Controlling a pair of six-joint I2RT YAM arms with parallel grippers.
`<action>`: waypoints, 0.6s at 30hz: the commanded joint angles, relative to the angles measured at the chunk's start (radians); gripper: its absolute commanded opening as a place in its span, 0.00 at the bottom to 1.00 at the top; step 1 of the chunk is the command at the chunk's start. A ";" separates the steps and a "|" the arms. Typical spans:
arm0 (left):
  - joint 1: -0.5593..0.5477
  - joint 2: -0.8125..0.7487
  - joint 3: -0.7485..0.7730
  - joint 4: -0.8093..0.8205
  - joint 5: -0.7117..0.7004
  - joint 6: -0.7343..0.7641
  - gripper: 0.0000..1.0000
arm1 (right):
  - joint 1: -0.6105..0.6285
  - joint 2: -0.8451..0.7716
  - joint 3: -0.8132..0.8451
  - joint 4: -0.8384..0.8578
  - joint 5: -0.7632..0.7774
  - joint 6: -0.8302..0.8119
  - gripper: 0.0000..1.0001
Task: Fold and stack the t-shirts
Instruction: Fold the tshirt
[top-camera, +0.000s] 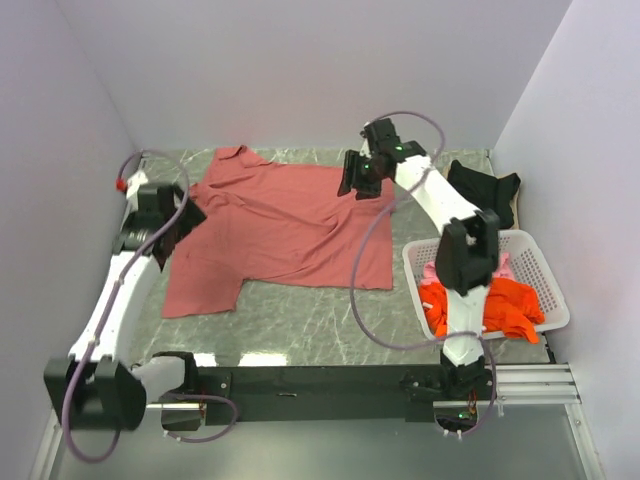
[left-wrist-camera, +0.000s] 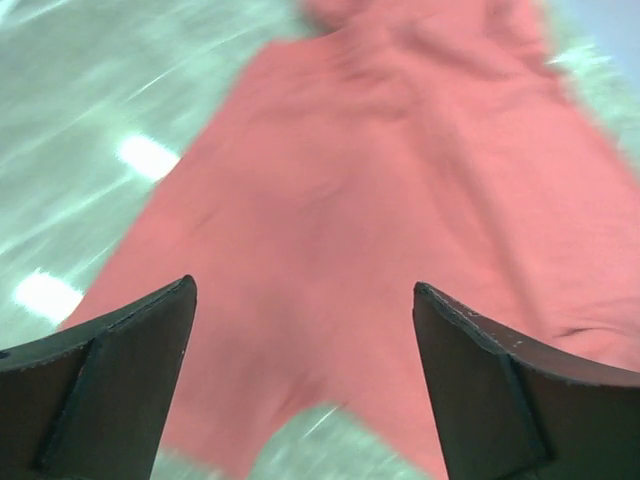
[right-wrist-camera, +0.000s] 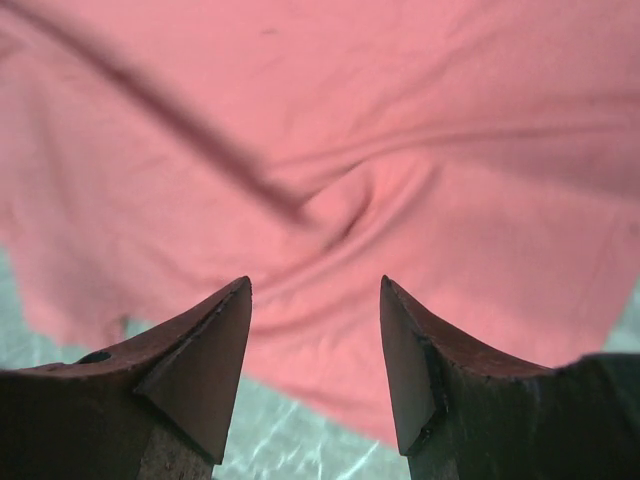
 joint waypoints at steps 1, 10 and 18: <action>-0.005 -0.058 -0.121 -0.253 -0.164 -0.096 0.96 | 0.003 -0.175 -0.150 0.102 -0.010 0.002 0.61; -0.029 -0.175 -0.180 -0.455 -0.245 -0.334 0.96 | 0.009 -0.464 -0.682 0.269 -0.071 0.031 0.60; -0.029 -0.262 -0.358 -0.453 -0.197 -0.704 0.92 | 0.007 -0.596 -0.827 0.306 -0.059 0.035 0.60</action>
